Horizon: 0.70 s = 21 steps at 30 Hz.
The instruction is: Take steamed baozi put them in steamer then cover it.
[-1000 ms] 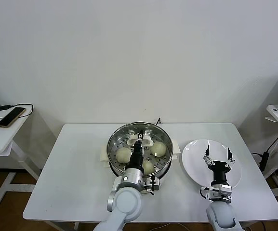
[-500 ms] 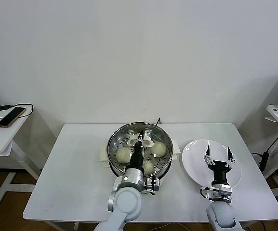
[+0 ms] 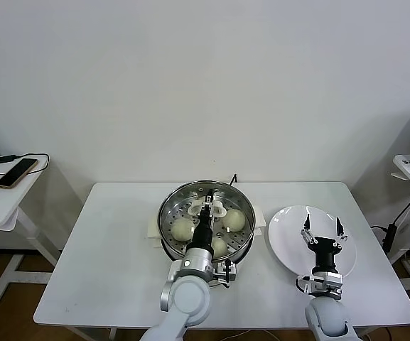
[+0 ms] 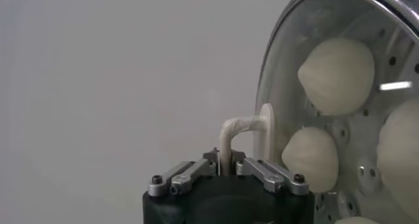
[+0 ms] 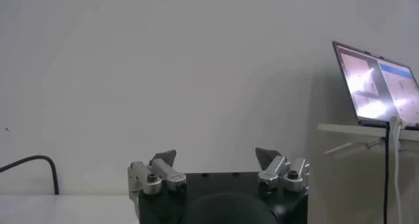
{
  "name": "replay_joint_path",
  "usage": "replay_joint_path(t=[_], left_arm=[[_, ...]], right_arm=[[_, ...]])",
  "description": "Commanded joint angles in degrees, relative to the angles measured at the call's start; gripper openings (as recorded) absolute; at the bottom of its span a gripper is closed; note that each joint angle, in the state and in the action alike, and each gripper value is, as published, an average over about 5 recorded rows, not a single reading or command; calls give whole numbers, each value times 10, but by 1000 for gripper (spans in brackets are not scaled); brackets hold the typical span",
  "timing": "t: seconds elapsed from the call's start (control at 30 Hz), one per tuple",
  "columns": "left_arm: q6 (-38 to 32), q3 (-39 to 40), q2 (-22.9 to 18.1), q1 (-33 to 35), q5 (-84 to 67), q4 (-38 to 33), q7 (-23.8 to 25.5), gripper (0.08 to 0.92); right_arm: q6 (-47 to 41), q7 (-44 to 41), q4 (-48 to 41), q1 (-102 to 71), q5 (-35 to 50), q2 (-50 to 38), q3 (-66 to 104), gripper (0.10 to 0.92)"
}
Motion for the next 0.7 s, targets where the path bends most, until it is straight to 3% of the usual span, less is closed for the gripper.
replay_joint_path(t=[0.03, 0.47, 0.7], left_arm=[[-1, 0, 2, 3, 2, -13, -4, 421], [3, 8, 30, 36, -21, -92, 15, 781], [5, 11, 69, 69, -48, -150, 27, 823]], right_arm=[[0, 0, 0, 0, 0, 0, -1, 823], [-4, 3, 3, 6, -1, 0, -5, 823], [-4, 3, 5, 6, -1, 0, -4, 823]])
